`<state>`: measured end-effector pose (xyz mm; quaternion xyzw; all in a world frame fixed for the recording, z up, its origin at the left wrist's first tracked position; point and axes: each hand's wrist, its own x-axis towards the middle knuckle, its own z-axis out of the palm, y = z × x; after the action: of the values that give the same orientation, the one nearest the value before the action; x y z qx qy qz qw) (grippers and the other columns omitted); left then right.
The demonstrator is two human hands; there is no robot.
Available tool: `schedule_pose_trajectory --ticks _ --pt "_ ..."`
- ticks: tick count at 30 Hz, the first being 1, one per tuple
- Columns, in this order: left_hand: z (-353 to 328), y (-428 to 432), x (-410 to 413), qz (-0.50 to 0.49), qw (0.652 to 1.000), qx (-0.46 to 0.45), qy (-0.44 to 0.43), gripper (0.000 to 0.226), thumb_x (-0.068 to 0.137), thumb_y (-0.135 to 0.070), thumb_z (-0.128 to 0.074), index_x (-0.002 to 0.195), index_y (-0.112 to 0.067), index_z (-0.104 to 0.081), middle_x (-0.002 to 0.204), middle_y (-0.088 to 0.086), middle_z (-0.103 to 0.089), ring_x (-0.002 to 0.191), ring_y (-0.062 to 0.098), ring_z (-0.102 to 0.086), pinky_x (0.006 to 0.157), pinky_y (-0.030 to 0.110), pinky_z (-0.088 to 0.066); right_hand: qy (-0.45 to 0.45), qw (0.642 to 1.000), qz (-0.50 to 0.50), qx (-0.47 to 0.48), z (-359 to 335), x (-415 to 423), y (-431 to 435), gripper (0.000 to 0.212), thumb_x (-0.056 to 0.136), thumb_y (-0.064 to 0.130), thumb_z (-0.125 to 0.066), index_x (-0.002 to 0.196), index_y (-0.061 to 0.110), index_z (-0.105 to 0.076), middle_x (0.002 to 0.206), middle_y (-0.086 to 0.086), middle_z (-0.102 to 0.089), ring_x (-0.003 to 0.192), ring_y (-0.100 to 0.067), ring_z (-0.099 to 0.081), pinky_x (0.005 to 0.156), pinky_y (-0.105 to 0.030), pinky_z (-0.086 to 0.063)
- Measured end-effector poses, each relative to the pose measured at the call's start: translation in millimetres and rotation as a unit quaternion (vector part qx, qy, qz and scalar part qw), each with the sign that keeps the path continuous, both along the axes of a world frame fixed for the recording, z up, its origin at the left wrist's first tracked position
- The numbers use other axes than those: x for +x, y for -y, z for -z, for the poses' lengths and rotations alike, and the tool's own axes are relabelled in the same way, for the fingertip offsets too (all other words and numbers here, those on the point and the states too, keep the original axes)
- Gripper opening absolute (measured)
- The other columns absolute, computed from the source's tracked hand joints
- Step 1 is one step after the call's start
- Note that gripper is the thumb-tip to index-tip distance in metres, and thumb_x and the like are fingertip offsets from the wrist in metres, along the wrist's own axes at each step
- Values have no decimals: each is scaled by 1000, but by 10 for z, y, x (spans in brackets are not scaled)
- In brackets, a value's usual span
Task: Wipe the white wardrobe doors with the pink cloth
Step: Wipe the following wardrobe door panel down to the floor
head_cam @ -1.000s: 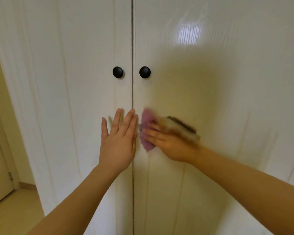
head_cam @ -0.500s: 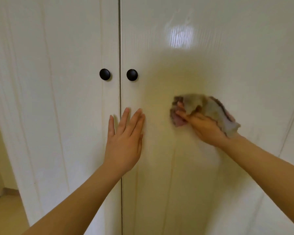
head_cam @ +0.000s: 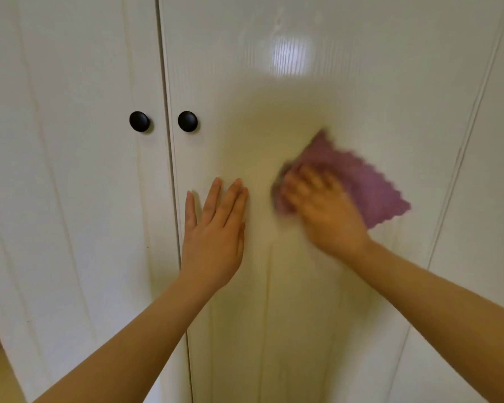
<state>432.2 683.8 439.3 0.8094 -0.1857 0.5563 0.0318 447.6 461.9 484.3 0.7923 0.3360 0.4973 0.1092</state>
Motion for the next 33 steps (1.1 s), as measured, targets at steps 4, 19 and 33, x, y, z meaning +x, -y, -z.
schedule_pose_trajectory --ticks 4,19,33 --pt "-2 37 4 4 1000 7 3 49 93 -20 -35 138 -6 -42 146 9 -42 137 30 -27 111 55 -12 -113 987 -98 -60 -164 -271 145 18 92 23 -55 105 17 -67 115 -13 -65 109 -18 -60 95 -23 -44" --pt "-2 767 -68 36 999 7 15 47 93 -22 -35 139 -8 -37 146 8 -43 137 28 -28 110 56 -14 -12 987 114 113 -303 -273 1018 47 82 5 -36 125 -2 -53 130 -22 -53 126 -35 -35 107 -42 -22" --pt "50 1183 -104 29 999 14 9 48 93 -22 -34 139 -7 -38 146 9 -43 136 28 -28 110 56 -14 -39 999 0 -24 538 -262 1437 37 98 17 -30 130 9 -45 131 -5 -56 129 -23 -36 114 -29 -13"
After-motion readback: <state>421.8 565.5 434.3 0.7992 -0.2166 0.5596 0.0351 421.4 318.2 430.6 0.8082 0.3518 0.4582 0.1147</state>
